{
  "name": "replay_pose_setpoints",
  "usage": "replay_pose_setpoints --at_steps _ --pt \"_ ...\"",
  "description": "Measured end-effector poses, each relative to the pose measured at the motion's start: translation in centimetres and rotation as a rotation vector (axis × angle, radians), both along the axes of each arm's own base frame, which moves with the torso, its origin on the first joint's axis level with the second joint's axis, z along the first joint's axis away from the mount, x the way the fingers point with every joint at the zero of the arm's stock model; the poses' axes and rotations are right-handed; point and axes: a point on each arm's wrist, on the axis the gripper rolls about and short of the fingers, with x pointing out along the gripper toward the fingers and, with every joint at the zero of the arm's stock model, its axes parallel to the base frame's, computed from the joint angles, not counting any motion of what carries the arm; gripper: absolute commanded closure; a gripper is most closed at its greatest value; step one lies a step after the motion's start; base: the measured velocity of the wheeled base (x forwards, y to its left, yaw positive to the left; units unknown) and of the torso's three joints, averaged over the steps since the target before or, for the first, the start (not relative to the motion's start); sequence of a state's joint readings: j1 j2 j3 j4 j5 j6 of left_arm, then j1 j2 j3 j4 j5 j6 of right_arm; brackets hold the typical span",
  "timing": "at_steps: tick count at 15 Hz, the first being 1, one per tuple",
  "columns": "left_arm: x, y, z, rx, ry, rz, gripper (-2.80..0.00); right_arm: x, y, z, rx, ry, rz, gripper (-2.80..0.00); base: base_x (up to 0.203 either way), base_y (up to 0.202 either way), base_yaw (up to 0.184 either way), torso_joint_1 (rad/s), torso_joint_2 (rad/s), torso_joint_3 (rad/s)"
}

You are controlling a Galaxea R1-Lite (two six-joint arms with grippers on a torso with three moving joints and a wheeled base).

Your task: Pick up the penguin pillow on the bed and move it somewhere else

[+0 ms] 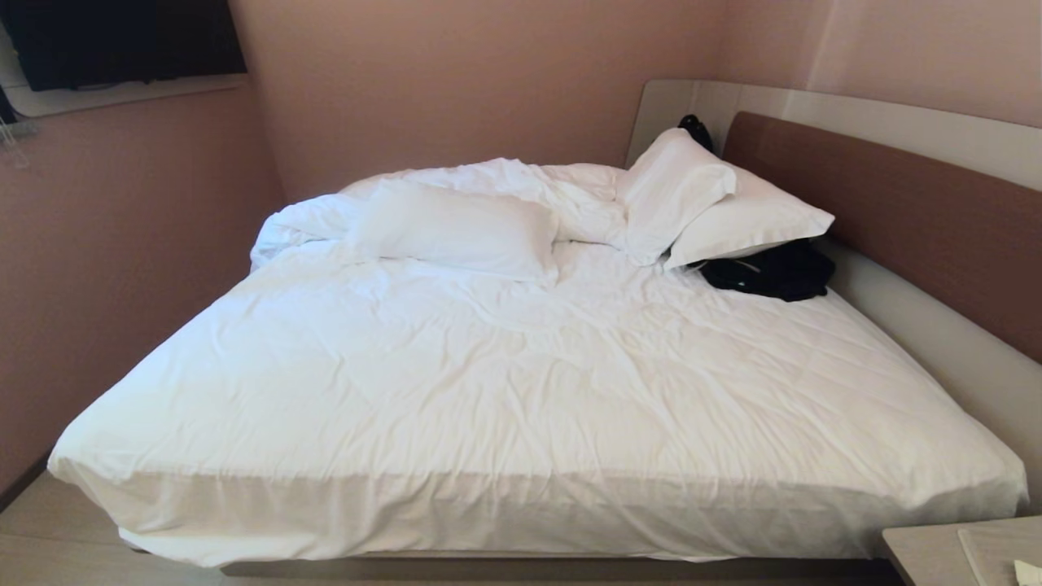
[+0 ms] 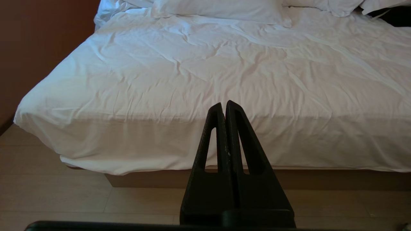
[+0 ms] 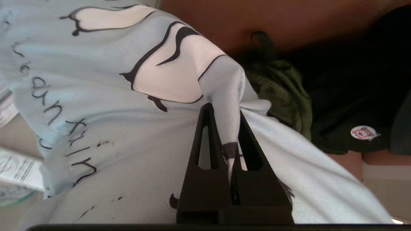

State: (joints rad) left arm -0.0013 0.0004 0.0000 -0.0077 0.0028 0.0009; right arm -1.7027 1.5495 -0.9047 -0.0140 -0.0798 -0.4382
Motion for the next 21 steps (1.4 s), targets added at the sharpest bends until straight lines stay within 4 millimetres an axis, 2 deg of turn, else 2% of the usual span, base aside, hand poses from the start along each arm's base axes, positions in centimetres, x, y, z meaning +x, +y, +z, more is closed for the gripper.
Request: replay_pose_setpoints --at_steps 3,8,9,11,14,18,21 --pt "0.0 0.0 0.0 0.0 0.0 0.0 0.0 -0.6 -1.7 -1.7 0.054 -0.006 0.0 0.0 0.0 0.0 0.0 0.0 0.0 0.0" --pt "0.0 0.0 0.0 -0.001 0.0 -0.001 0.0 -1.9 -6.0 -7.3 0.174 -0.036 -0.007 0.0 0.0 0.0 0.0 0.0 0.0 0.0" --pt "0.0 0.0 0.0 -0.001 0.0 0.0 0.0 -2.5 -6.9 -7.8 0.163 -0.034 -0.019 0.0 0.0 0.0 0.0 0.0 0.0 0.0" --pt "0.0 0.0 0.0 -0.001 0.0 -0.001 0.0 -3.7 -8.2 -8.2 0.13 -0.021 -0.032 0.0 0.0 0.0 0.0 0.0 0.0 0.0" --pt "0.0 0.0 0.0 -0.001 0.001 0.0 0.0 -4.6 -8.7 -8.3 0.097 -0.018 -0.025 0.0 0.0 0.0 0.0 0.0 0.0 0.0" --pt "0.0 0.0 0.0 -0.001 0.0 0.0 0.0 -4.9 -8.4 -7.9 0.083 -0.023 -0.014 0.0 0.0 0.0 0.0 0.0 0.0 0.0" --pt "0.0 0.0 0.0 -0.001 0.0 0.0 0.0 -4.8 -7.7 -6.8 0.067 -0.029 -0.006 0.0 0.0 0.0 0.0 0.0 0.0 0.0"
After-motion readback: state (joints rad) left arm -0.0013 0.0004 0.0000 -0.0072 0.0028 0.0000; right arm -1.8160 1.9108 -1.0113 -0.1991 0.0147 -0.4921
